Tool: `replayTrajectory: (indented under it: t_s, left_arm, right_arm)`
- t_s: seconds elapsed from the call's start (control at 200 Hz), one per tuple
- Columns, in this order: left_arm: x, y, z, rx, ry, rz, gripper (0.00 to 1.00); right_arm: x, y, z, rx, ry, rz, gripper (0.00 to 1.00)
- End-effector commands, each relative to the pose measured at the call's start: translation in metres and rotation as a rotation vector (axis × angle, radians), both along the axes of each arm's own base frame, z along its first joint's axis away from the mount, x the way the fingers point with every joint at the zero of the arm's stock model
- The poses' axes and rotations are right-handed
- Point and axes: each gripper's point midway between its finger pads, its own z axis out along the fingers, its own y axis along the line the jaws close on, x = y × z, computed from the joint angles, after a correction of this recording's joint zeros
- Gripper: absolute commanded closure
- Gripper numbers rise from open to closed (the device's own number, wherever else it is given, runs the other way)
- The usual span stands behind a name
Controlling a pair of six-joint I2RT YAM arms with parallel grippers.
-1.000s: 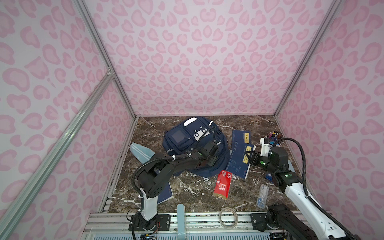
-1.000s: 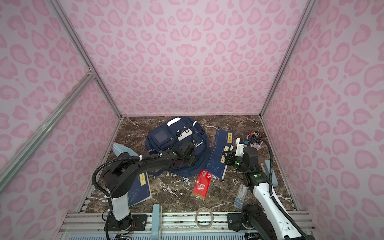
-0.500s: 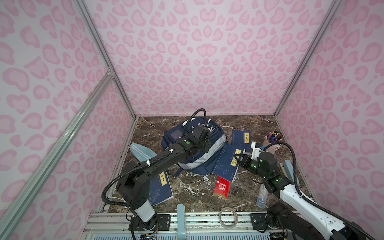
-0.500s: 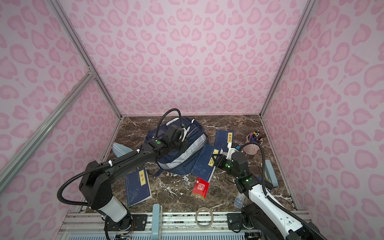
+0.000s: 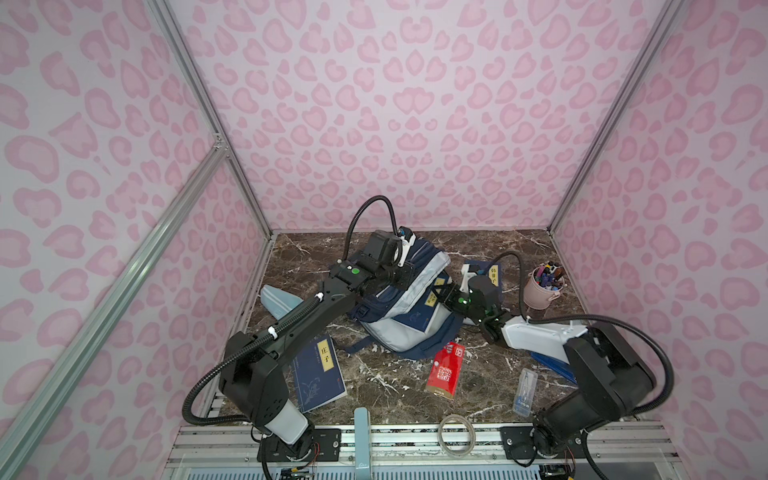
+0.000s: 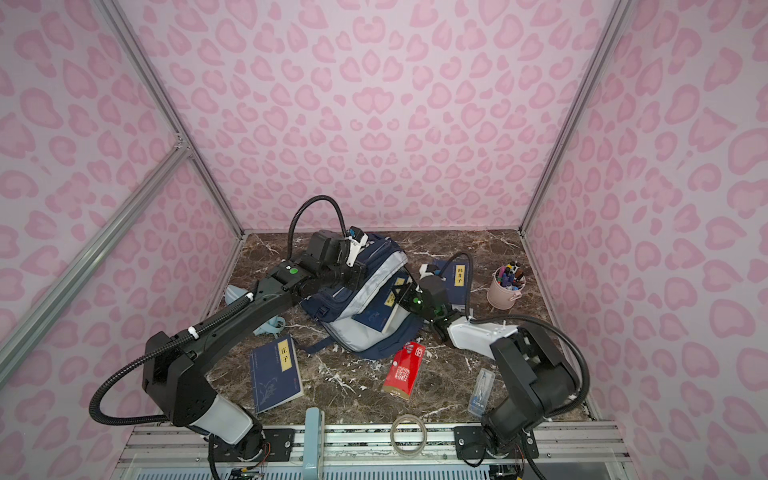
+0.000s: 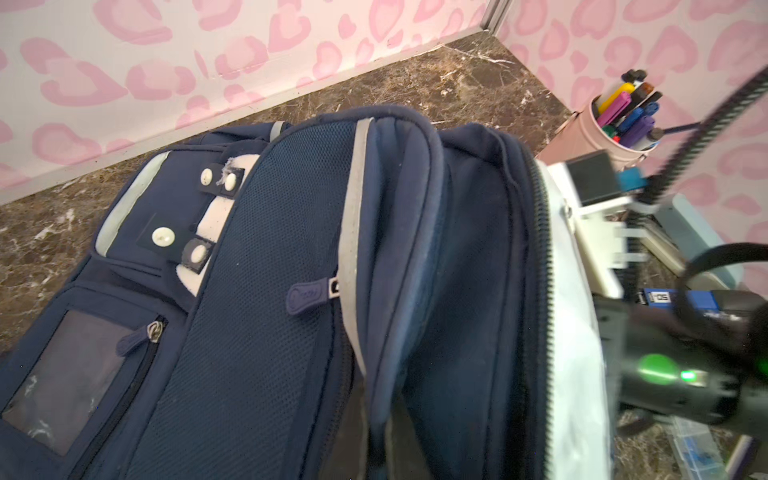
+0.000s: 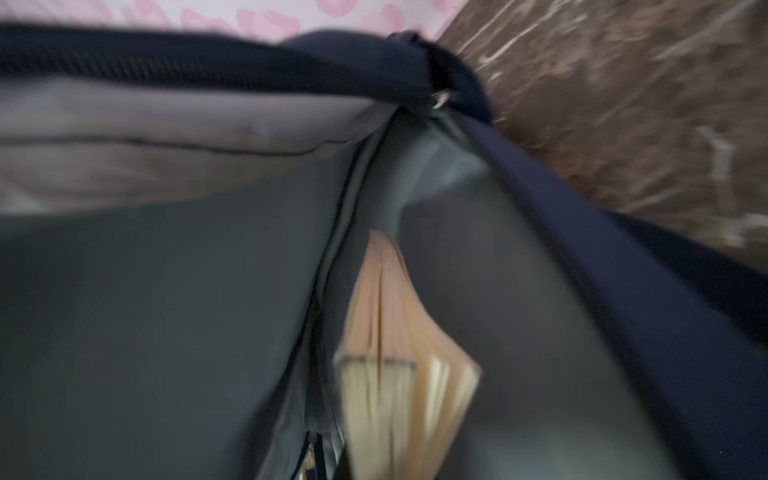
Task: Pack the student bag
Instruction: 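Release the book inside the backpack and withdraw both grippers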
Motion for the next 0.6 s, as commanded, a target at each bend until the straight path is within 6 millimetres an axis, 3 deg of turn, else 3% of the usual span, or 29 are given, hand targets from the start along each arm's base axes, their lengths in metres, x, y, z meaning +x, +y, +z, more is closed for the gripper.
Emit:
replayTrajectory:
  t_s: [0.0,0.16,0.26,0.295,0.345,0.375,0.44,0.595]
  left_arm:
    - [0.005,-0.010,0.033,-0.115,-0.048,-0.049,0.96]
    - [0.005,0.003,0.042,-0.159,-0.043,-0.040,0.96]
    - [0.006,0.015,0.042,-0.192,-0.023,-0.022,0.96]
    - [0.005,0.016,0.040,-0.207,-0.015,-0.026,0.97]
    - [0.004,0.018,0.038,-0.217,-0.009,-0.026,0.96]
    - [0.005,0.019,0.037,-0.221,-0.012,-0.022,0.96]
    - [0.007,0.021,0.035,-0.233,-0.006,-0.006,0.96]
    - [0.017,0.025,0.013,-0.227,0.039,0.061,0.97]
  right_arm:
    - [0.037,0.023,0.016,0.113,-0.091,-0.117,1.00]
    - [0.081,0.058,-0.023,0.223,-0.065,-0.253,1.00]
    - [0.098,0.076,-0.034,0.252,-0.066,-0.252,1.00]
    - [0.100,0.079,-0.035,0.237,-0.081,-0.246,0.86]
    - [0.099,0.080,-0.037,0.194,-0.098,-0.238,0.50]
    - [0.098,0.079,-0.039,0.168,-0.096,-0.227,0.39]
    - [0.091,0.073,-0.038,0.122,-0.101,-0.217,0.28]
    - [0.070,0.060,-0.046,-0.037,-0.033,-0.120,0.20]
